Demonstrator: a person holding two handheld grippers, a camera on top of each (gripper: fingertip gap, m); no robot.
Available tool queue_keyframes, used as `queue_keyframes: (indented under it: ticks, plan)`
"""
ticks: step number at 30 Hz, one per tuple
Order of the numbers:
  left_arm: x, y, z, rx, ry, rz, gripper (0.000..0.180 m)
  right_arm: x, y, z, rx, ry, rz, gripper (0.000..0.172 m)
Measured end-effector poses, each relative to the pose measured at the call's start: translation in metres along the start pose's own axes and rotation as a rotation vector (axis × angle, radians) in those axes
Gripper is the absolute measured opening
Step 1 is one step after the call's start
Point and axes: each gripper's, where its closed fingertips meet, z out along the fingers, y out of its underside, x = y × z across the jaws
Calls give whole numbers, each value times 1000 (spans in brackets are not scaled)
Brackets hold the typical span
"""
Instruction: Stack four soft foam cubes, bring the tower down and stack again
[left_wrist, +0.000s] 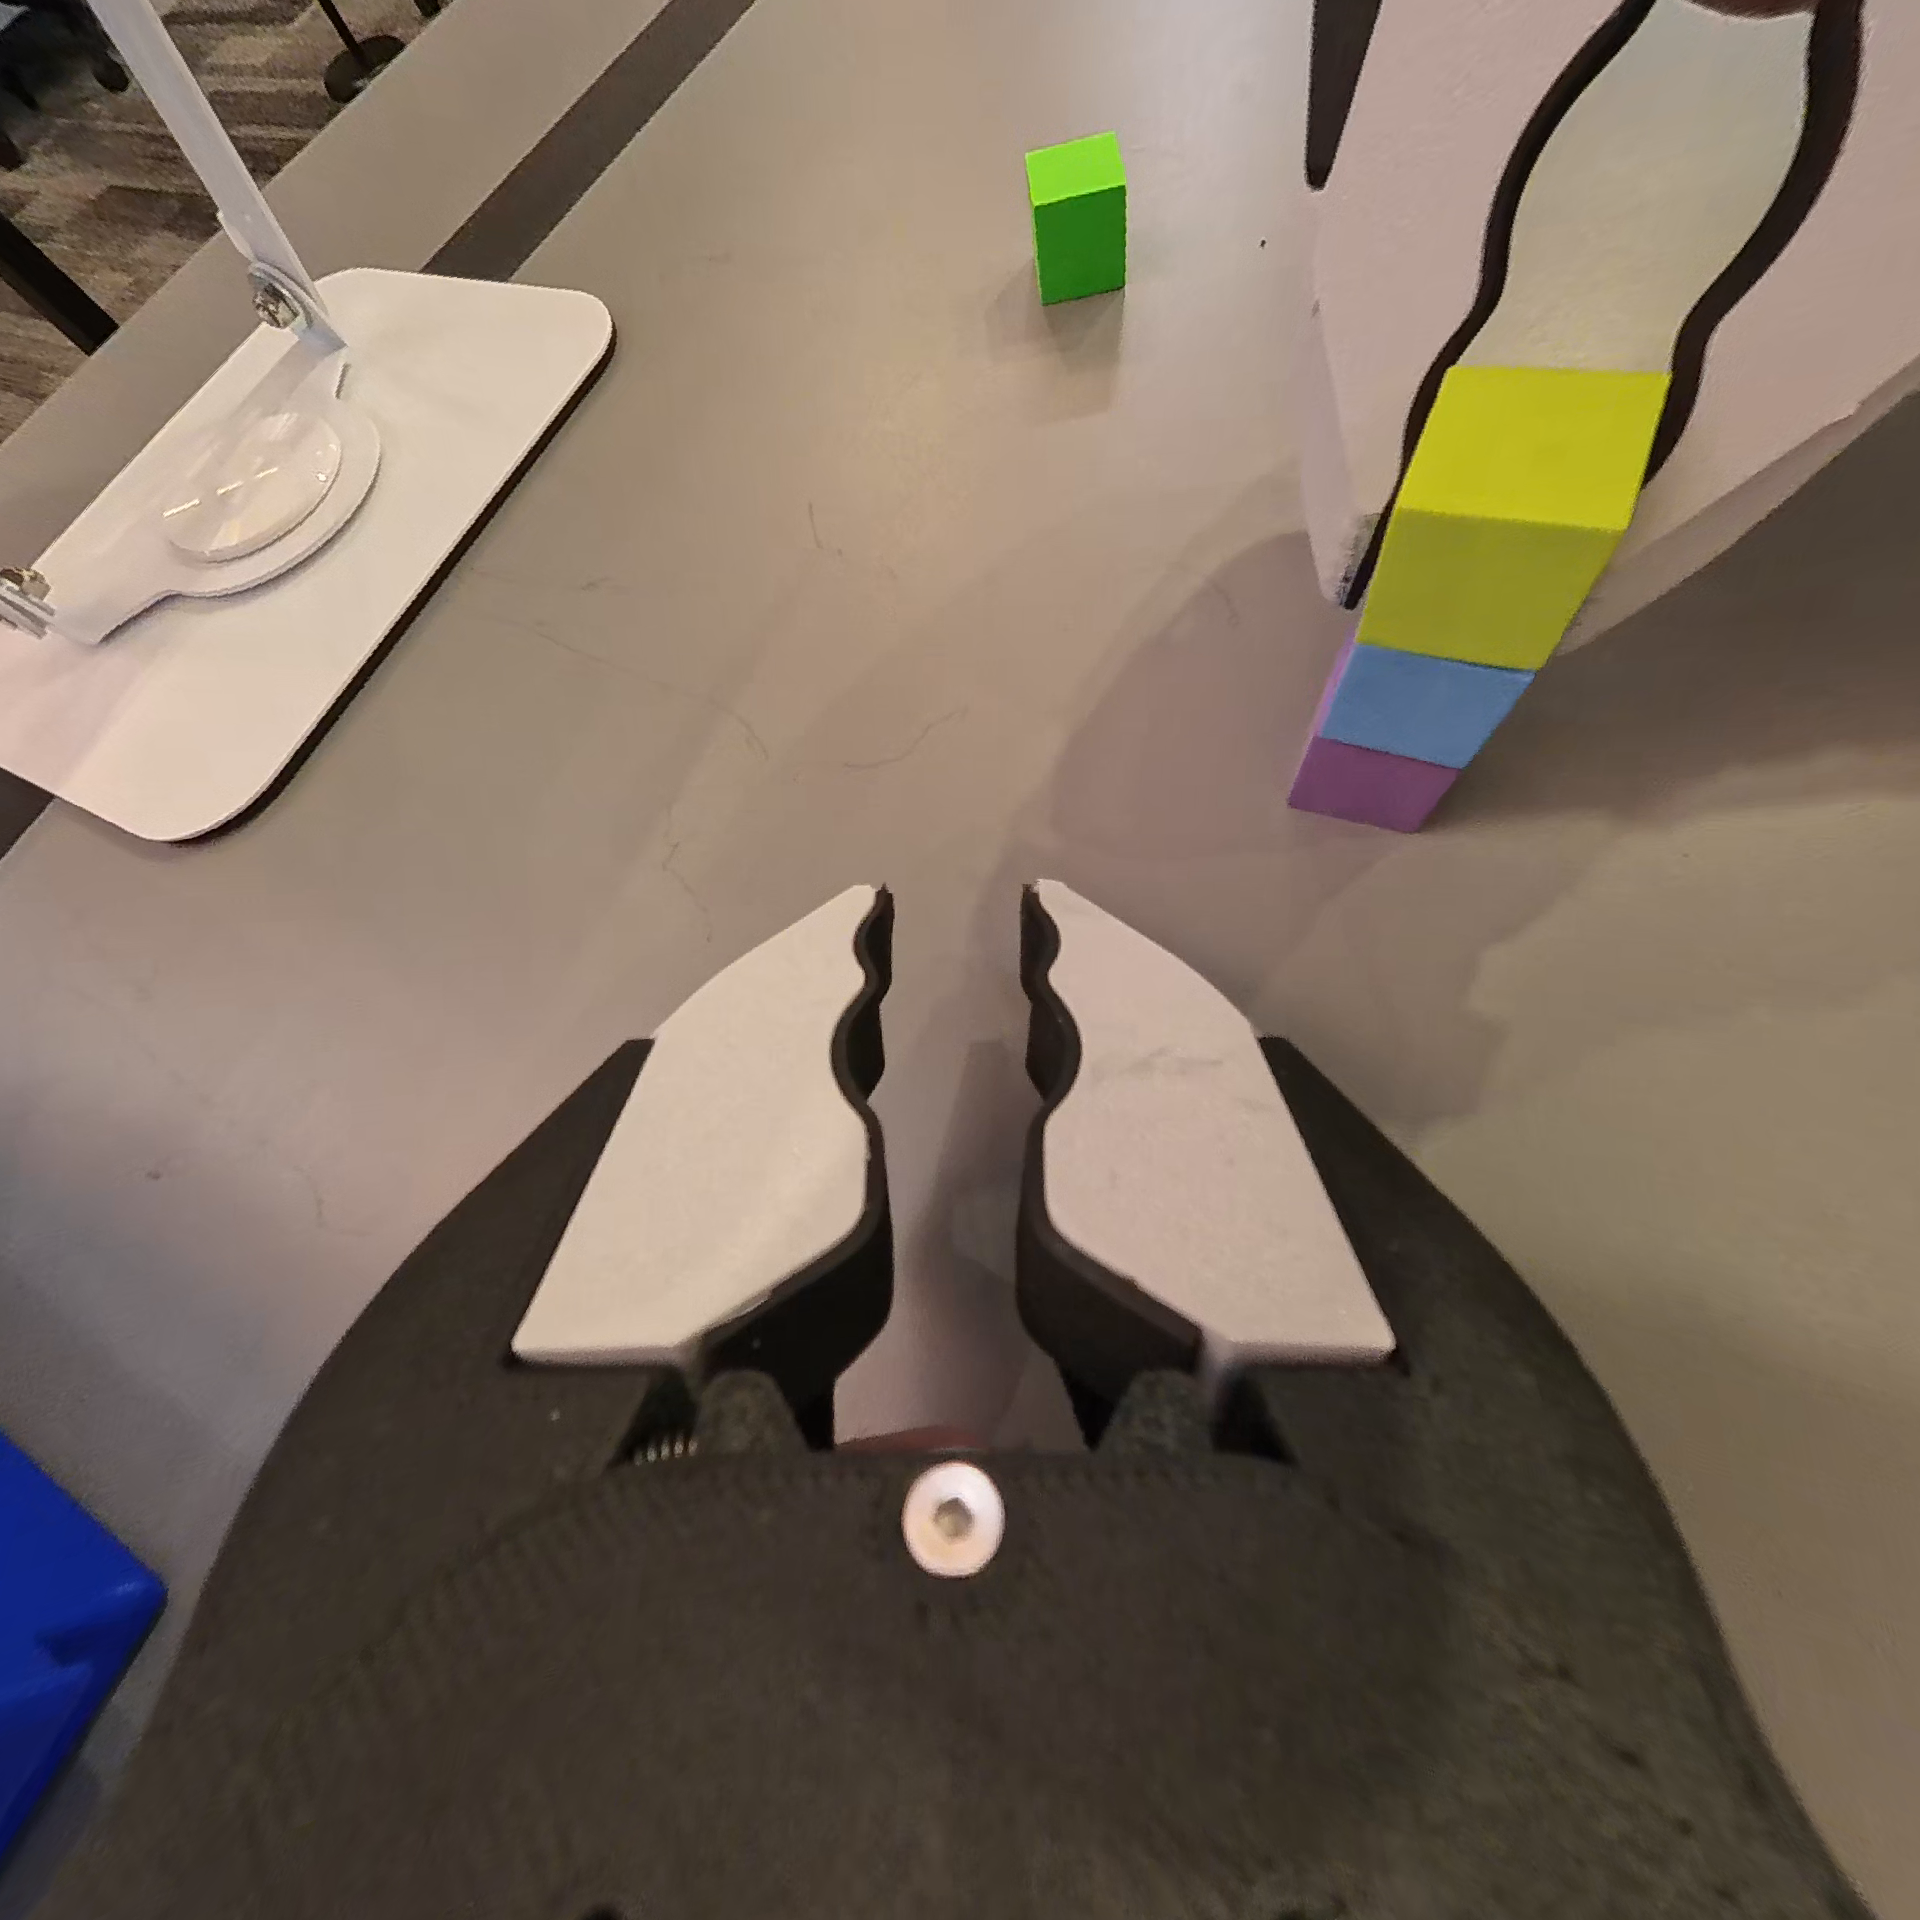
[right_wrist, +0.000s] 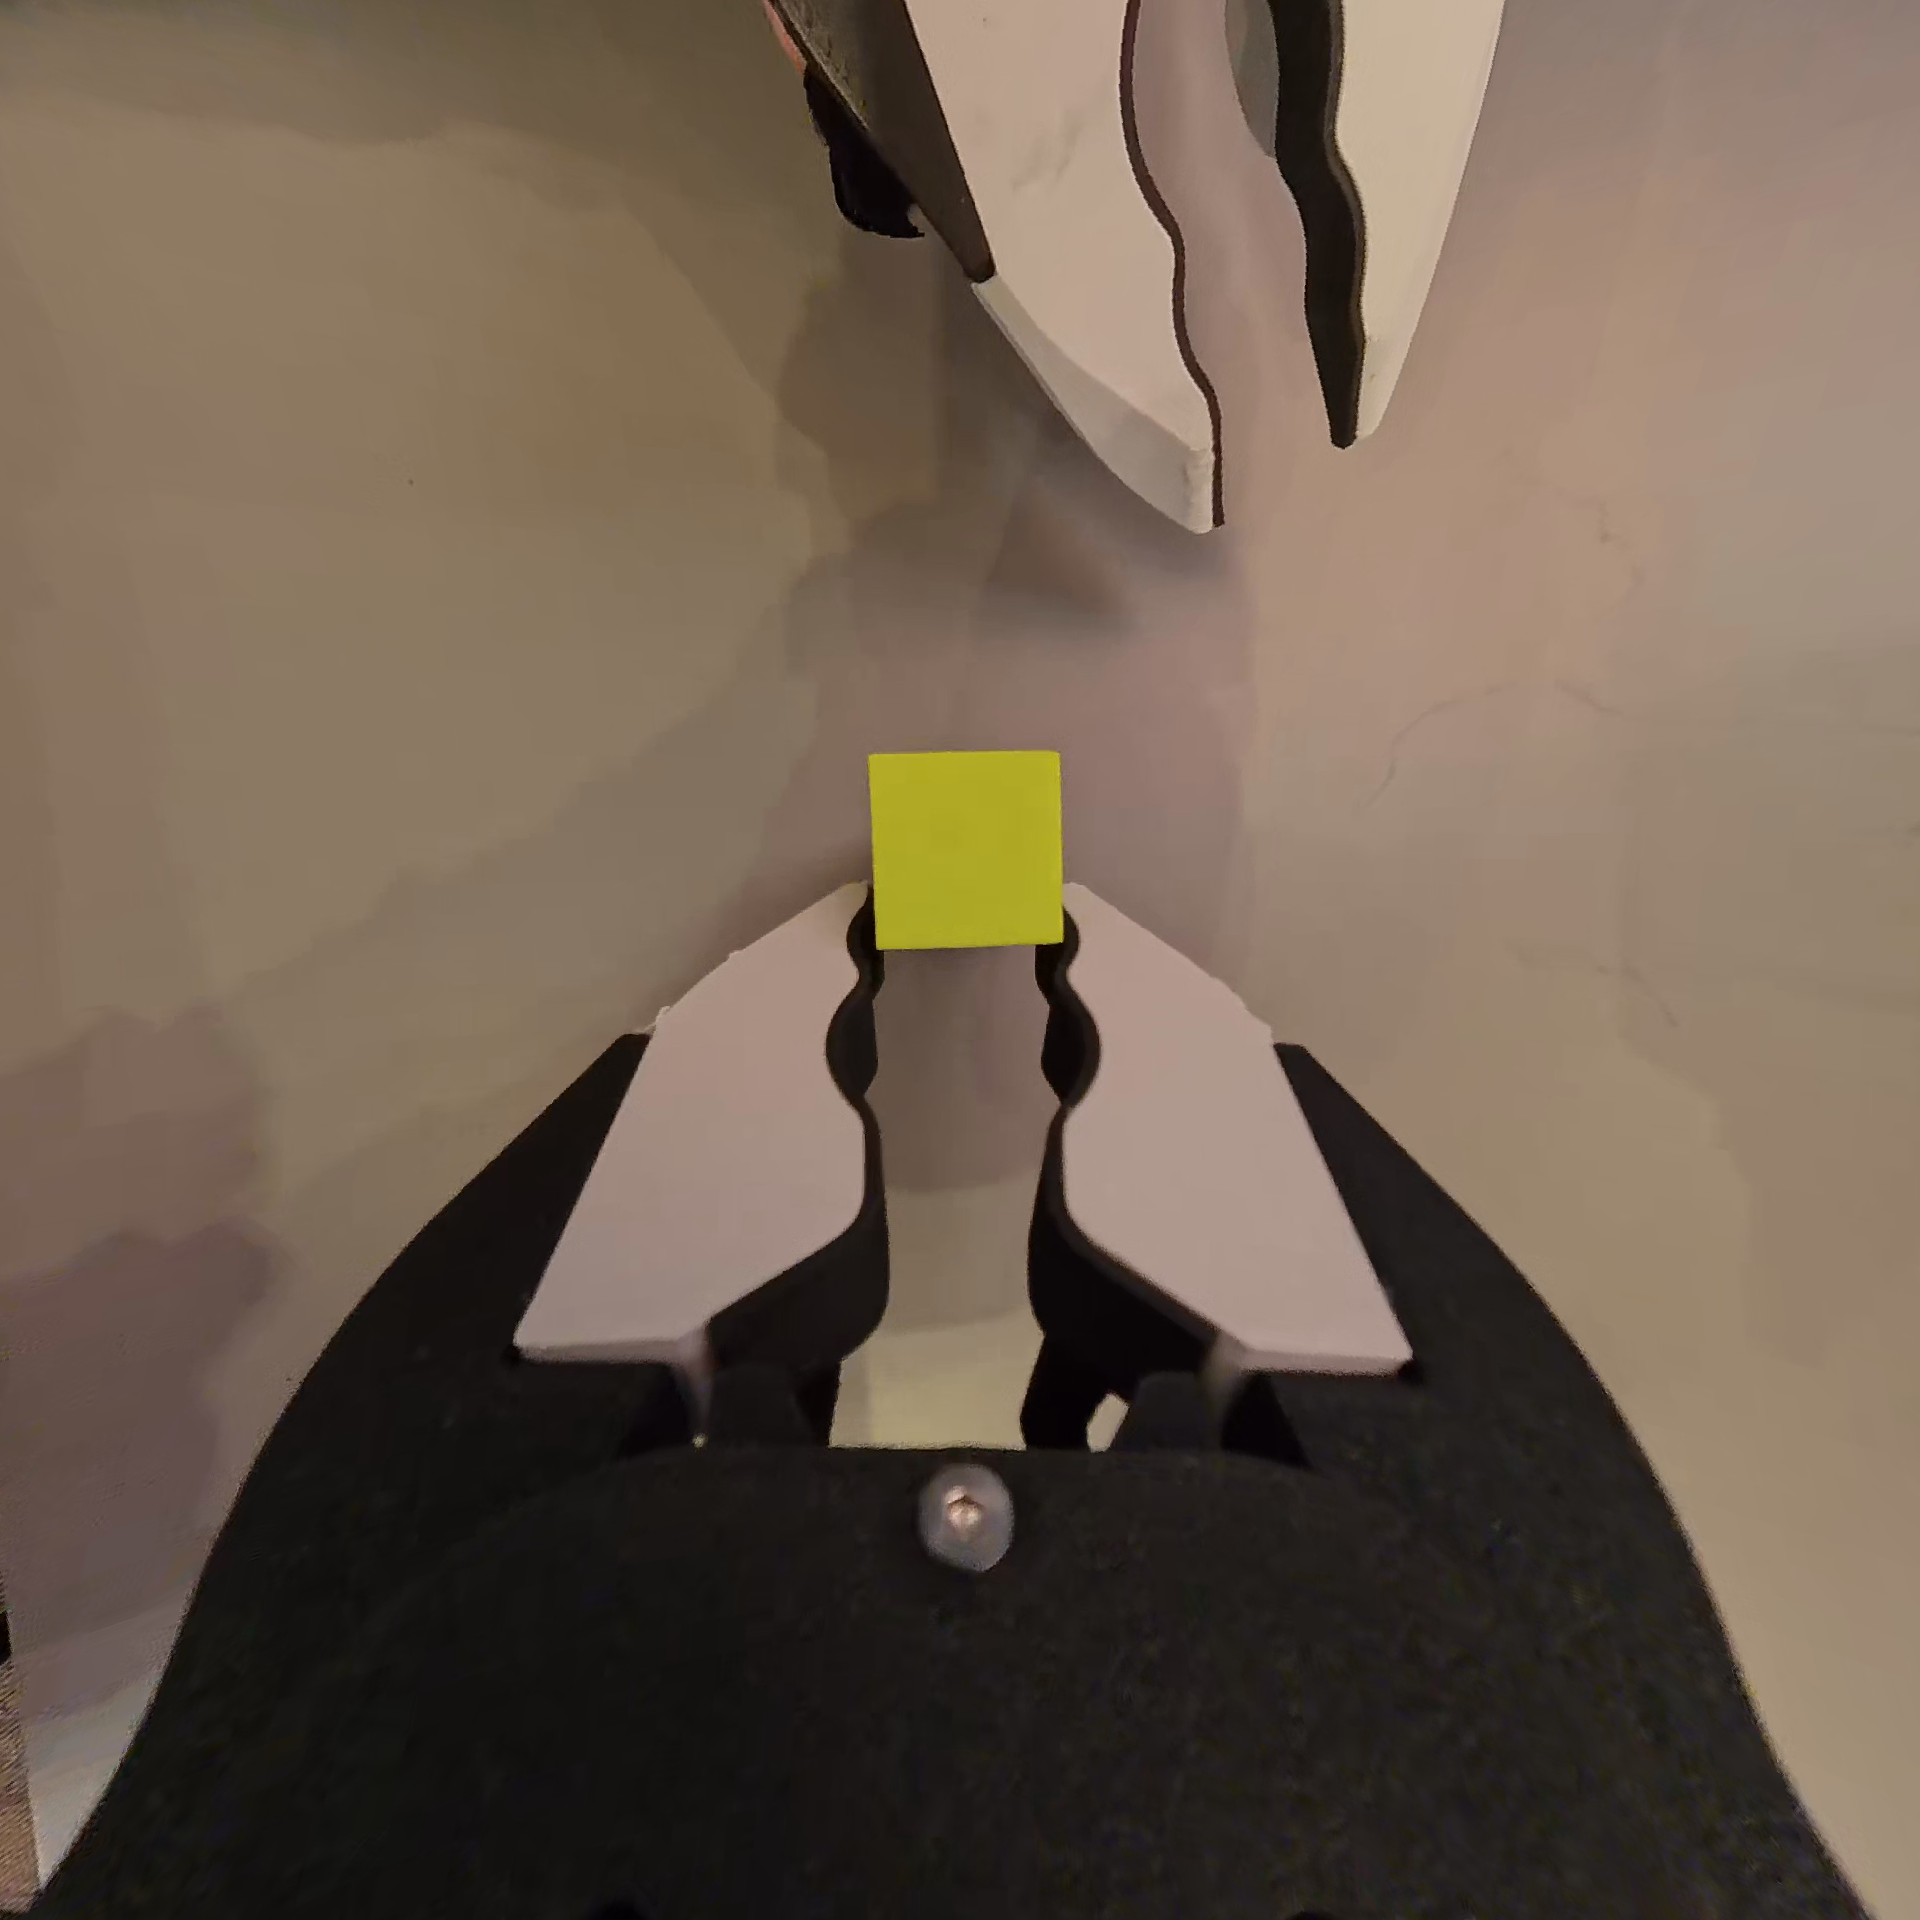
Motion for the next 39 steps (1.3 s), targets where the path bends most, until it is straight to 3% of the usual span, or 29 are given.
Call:
queue_keyframes:
  ticks: [11,16,39]
  plan:
    - [1,1,1,-7,1,9,23,-1,1,3,6,-20,-9,39]
    - [1,1,1,-8,1,11,23,0,1,6,1,-12,-28,28]
    - [2,1,1,-14,5,12,23,0,1,7,13,-20,-53,28]
